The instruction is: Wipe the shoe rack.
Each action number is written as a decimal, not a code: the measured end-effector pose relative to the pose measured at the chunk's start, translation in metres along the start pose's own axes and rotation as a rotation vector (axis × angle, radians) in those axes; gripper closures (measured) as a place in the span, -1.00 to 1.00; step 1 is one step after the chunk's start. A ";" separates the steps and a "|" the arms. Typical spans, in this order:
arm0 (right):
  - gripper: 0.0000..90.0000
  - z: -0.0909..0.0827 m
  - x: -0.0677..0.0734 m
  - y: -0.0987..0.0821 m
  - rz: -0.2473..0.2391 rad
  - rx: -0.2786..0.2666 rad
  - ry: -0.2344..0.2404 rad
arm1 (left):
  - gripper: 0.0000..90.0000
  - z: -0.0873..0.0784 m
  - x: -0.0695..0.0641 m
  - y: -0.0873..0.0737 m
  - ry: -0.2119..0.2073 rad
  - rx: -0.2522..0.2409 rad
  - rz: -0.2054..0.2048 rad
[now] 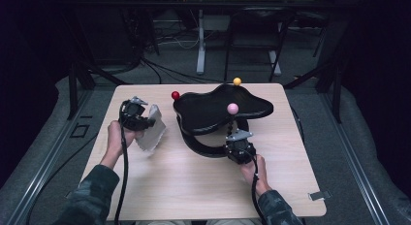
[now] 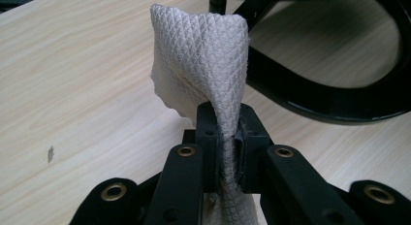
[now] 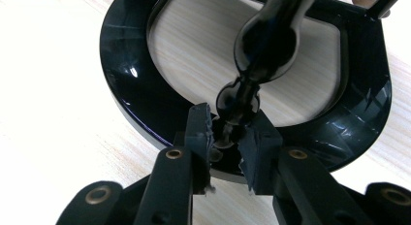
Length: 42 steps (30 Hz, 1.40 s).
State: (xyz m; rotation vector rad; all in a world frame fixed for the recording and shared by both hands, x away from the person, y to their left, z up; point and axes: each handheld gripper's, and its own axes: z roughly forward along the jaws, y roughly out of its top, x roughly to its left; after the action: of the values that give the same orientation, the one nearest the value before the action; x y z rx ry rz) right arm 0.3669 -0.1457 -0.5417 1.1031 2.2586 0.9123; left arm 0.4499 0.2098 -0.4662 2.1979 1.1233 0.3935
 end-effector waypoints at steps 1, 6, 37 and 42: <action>0.66 0.000 0.000 0.000 0.000 -0.002 0.006 | 0.83 0.001 0.000 0.003 -0.003 -0.004 0.002; 0.66 0.000 0.000 0.000 0.005 0.000 0.004 | 0.83 0.008 -0.004 0.020 -0.010 0.004 0.034; 0.65 0.002 -0.001 -0.001 0.012 0.002 0.010 | 0.83 0.023 -0.027 0.048 -0.092 0.006 0.061; 0.64 0.002 -0.001 -0.001 0.017 0.005 0.008 | 0.83 0.014 -0.034 0.043 -0.134 -0.018 0.067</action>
State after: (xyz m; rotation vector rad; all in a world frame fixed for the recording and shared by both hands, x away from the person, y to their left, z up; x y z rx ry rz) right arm 0.3677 -0.1464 -0.5437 1.1246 2.2619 0.9202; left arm 0.4637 0.1581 -0.4484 2.2155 0.9732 0.2785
